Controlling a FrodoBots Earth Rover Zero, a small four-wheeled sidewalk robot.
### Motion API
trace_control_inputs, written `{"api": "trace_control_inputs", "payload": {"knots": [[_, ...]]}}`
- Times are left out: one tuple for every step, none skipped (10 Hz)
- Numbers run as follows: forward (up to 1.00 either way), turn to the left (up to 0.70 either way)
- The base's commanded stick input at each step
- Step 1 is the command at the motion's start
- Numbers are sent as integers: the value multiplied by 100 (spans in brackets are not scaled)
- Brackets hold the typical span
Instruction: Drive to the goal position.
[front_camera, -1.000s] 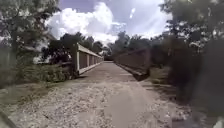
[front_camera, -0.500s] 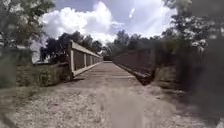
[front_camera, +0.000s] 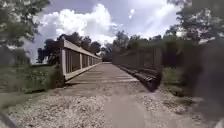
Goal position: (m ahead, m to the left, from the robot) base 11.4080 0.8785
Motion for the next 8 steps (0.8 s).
{"api": "trace_control_inputs", "payload": {"knots": [[85, 0], [85, 0], [85, 0], [85, 0], [85, 0], [85, 0], [85, 0], [85, 0]]}}
